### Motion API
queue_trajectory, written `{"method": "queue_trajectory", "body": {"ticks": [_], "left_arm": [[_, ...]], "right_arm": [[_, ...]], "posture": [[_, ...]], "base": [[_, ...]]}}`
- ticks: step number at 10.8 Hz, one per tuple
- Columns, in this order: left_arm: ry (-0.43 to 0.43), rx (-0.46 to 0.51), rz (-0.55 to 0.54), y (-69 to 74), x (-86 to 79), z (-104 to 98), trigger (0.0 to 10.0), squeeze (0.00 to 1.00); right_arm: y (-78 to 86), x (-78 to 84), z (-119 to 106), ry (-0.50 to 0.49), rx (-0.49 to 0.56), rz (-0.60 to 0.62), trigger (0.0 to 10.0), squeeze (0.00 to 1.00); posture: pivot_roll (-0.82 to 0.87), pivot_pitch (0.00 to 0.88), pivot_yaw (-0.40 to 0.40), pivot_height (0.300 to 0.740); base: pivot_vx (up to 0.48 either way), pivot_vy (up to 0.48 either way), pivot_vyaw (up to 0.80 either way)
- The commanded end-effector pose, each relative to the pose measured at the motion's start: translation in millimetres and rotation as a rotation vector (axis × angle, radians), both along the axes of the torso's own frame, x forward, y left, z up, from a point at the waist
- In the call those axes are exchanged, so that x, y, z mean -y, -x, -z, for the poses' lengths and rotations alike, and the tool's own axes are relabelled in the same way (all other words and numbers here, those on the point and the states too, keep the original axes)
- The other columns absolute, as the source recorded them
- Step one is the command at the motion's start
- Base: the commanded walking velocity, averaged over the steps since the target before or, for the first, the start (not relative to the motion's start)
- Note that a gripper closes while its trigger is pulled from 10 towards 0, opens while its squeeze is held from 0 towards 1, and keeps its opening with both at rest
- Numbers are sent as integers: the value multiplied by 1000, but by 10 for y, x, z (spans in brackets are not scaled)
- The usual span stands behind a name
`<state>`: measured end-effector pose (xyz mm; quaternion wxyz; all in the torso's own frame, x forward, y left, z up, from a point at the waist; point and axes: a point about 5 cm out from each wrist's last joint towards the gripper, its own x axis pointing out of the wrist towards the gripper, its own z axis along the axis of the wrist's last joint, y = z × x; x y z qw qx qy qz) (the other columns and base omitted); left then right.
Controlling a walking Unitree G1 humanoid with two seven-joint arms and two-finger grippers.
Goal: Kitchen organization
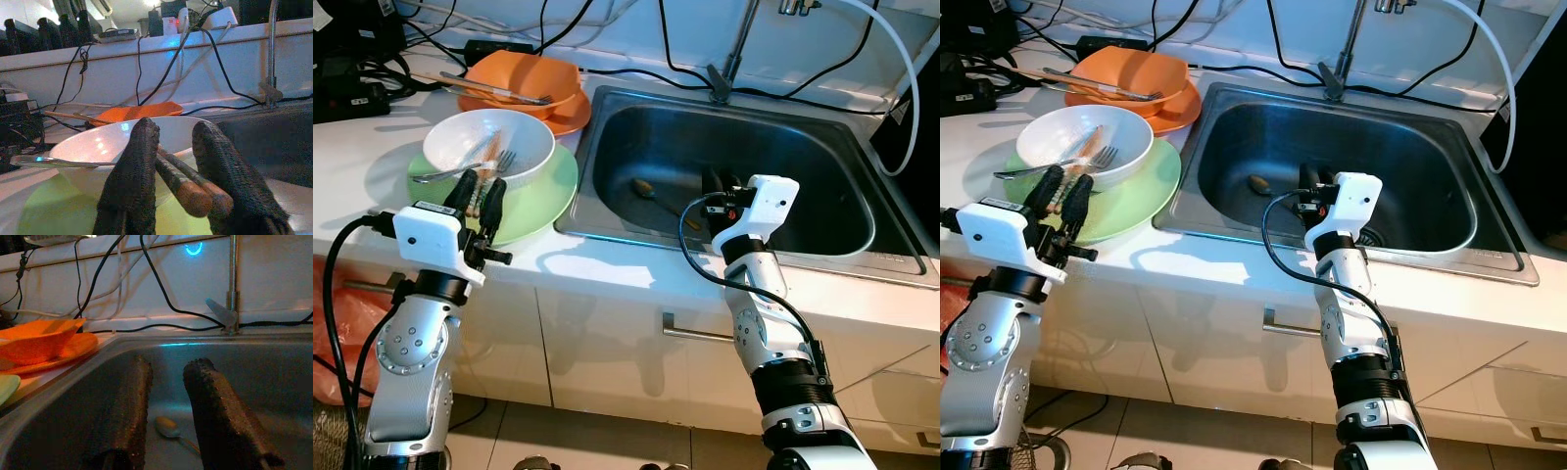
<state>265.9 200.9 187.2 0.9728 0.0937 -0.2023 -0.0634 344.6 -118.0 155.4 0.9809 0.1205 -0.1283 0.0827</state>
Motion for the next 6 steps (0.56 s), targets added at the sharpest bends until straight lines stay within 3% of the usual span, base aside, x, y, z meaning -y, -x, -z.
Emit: {"method": "queue_trajectory", "body": {"ticks": [1, 4, 6], "left_arm": [[-9, 6, 9, -15, 37, -10, 0, 0], [-38, 37, 17, -34, 63, -96, 0, 0], [-97, 134, 28, -50, 137, -368, 0, 0]], "right_arm": [[5, 51, -3, -7, 8, 17, 10000, 0], [2, 50, -3, -7, 8, 17, 10000, 0], [-4, 50, -2, -6, 7, 16, 10000, 0]], "posture": [[158, 91, -107, 740], [160, 87, -107, 740], [161, 84, -109, 740]], "base": [[0, 0, 0], [0, 0, 0], [0, 0, 0]]}}
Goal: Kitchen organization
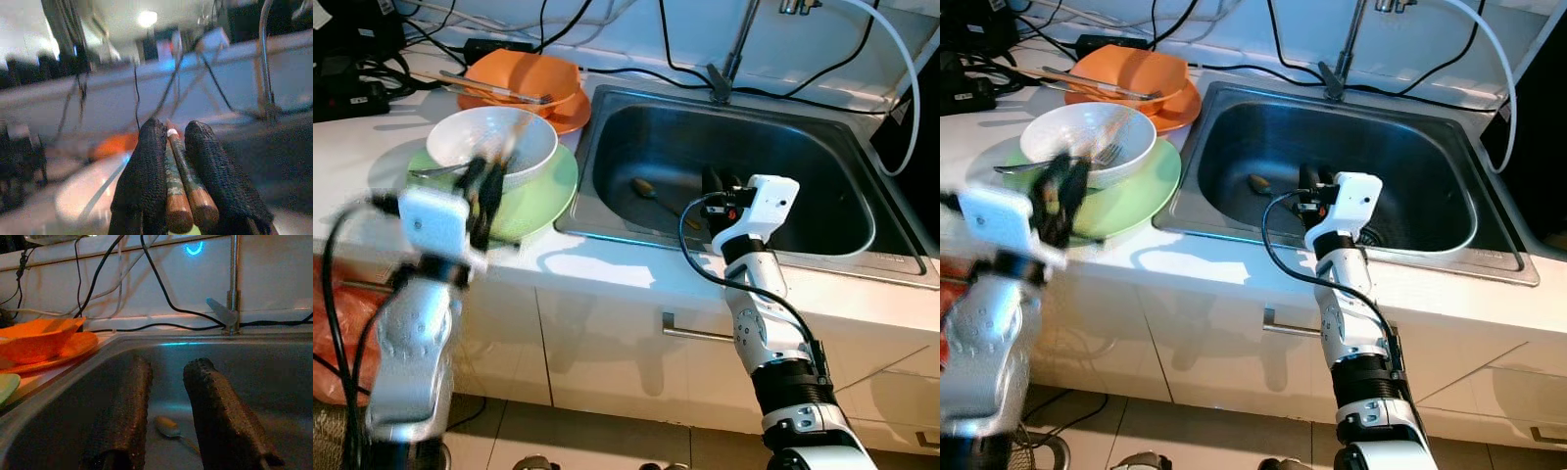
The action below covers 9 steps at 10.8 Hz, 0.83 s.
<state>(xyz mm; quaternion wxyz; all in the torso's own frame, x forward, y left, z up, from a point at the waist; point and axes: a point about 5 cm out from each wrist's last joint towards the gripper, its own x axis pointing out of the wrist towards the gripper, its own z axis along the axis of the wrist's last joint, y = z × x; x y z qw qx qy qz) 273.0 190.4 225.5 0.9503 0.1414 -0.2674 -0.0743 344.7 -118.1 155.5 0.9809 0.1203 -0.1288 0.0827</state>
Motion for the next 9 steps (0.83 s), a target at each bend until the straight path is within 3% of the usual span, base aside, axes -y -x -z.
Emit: {"method": "queue_trajectory", "body": {"ticks": [1, 3, 4, 5, 7, 9], "left_arm": [[-25, 75, 8, 18, 71, -195, 0, 0], [45, 152, 56, -12, 150, -417, 78, 0], [79, 133, 125, -92, 300, -413, 8902, 0], [110, 111, 181, -148, 427, -387, 10000, 0], [223, 58, 301, -234, 669, -333, 10000, 0], [344, -40, 397, -333, 848, -168, 10000, 0]], "right_arm": [[-7, 48, -2, -6, 7, 15, 10000, 0], [-10, 38, 4, -5, 4, 13, 10000, 0], [-14, 21, 13, -3, 0, 9, 10000, 0], [-15, 15, 10, -2, 1, 8, 10000, 0], [-17, 20, 4, 6, 0, 10, 10000, 0], [-37, 44, 5, -52, -32, 19, 10000, 0]], "posture": [[161, 83, -108, 740], [170, 78, -109, 740], [167, 76, -107, 740], [158, 73, -103, 740], [147, 71, -99, 740], [135, 71, -94, 740]], "base": [[0, 0, 0], [0, 0, 0], [0, 0, 0], [0, 0, 0], [0, 0, 0], [0, 0, 0]]}}
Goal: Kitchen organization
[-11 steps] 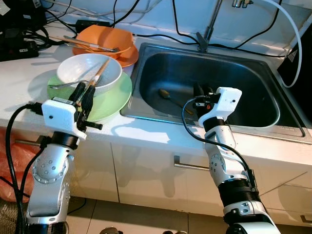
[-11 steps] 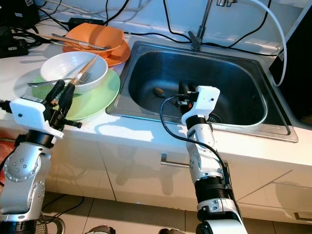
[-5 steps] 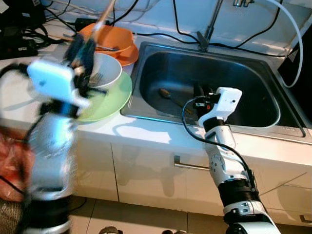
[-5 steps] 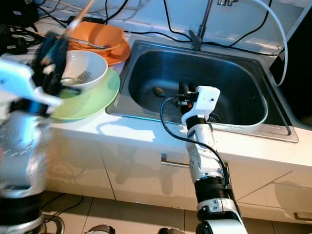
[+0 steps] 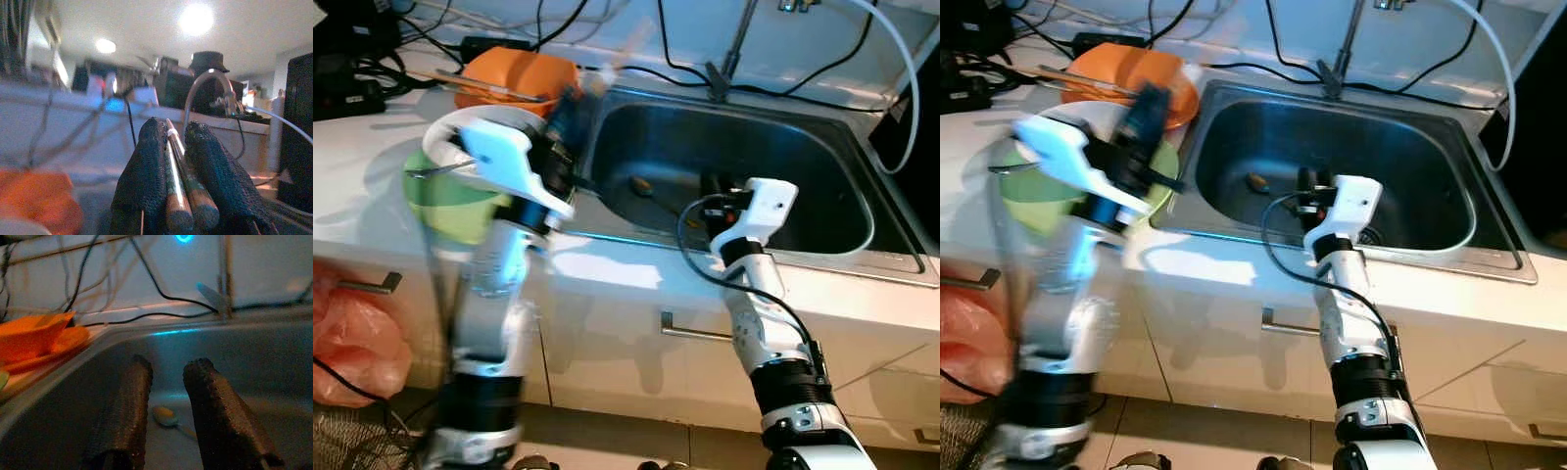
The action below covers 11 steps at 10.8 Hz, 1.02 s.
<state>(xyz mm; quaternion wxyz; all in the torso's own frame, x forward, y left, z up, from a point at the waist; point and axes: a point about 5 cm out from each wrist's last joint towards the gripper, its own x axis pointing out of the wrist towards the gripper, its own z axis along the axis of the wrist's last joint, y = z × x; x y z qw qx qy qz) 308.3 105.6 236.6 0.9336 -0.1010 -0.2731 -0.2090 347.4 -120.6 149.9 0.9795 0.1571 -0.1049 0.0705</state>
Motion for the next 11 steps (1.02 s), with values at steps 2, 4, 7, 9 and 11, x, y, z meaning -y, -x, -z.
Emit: {"method": "queue_trajectory", "body": {"ticks": [2, 4, 7, 9, 11], "left_arm": [[75, -53, 83, -54, 99, 57, 10000, 0], [162, -113, 149, -84, 168, 142, 10000, 0], [198, -158, 188, -88, 245, 228, 10000, 0], [206, -183, 217, -81, 316, 274, 10000, 0], [206, -191, 226, -78, 339, 285, 10000, 0]], "right_arm": [[-56, 48, -96, -123, -17, 7, 10000, 0], [-88, 49, -152, -225, -39, -16, 10000, 0], [-115, 8, -243, -337, -54, -70, 10000, 1000], [-132, -6, -374, -468, -40, -135, 10000, 1000], [-112, -11, -399, -550, -41, -180, 10000, 529]], "posture": [[130, 73, -91, 740], [126, 76, -92, 740], [128, 77, -92, 740], [122, 79, -91, 740], [122, 80, -90, 740]], "base": [[0, 0, 0], [0, 0, 0], [0, 0, 0], [0, 0, 0], [0, 0, 0]]}}
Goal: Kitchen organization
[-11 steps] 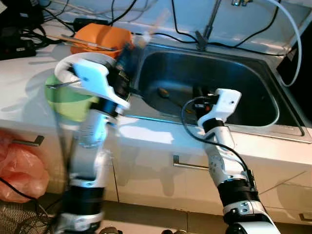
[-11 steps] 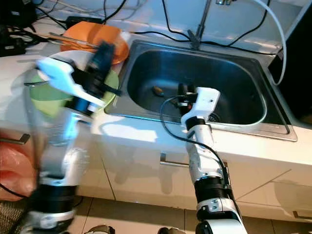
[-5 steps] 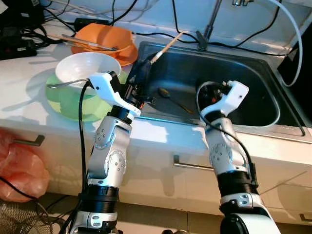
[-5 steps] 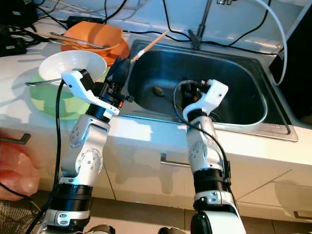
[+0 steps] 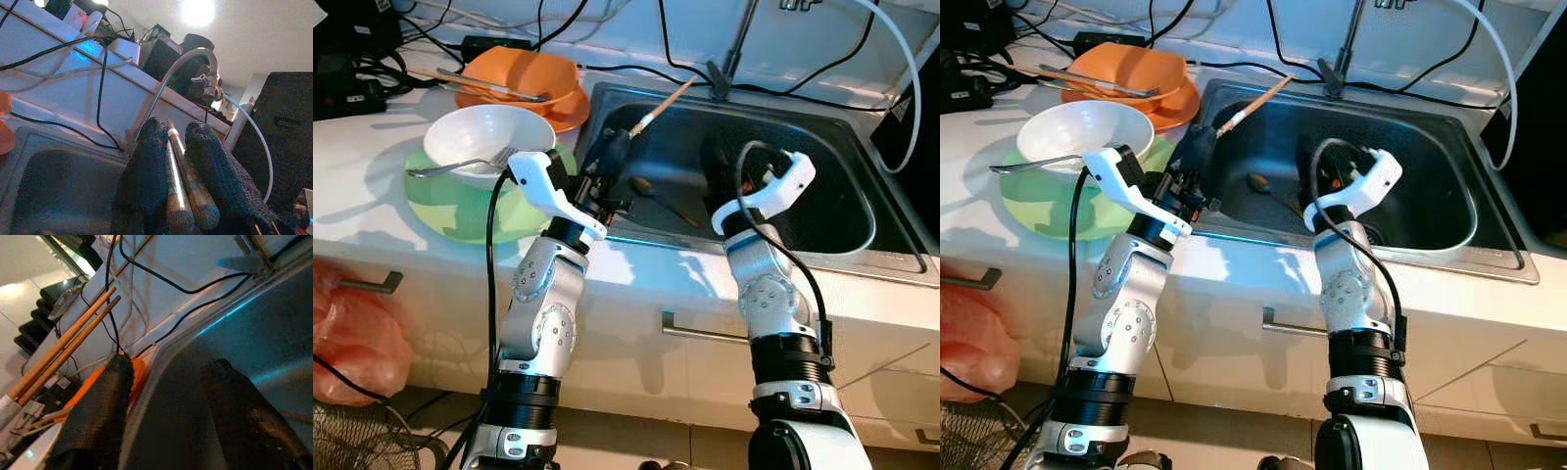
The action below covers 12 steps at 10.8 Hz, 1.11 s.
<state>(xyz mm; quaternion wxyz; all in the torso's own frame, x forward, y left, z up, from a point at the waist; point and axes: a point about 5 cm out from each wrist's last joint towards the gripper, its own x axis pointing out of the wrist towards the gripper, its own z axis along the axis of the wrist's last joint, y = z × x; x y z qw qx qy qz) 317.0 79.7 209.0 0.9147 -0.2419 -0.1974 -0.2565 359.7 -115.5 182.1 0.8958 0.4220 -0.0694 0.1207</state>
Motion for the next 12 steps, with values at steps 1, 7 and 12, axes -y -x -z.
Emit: {"method": "queue_trajectory", "body": {"ticks": [1, 7, 12], "left_arm": [[-4, -10, 42, 7, 86, 15, 10000, 0], [-67, -51, 127, 54, 194, 131, 10000, 0], [-141, -78, 176, 91, 273, 228, 10000, 0]], "right_arm": [[12, 39, -80, -28, 29, 3, 10000, 1000], [40, -43, -79, -174, 5, -106, 10000, 0], [45, -59, -91, -212, -3, -133, 10000, 0]], "posture": [[123, 81, -90, 740], [123, 76, -86, 740], [123, 71, -86, 740]], "base": [[0, 0, 0], [0, 0, 0], [0, 0, 0]]}}
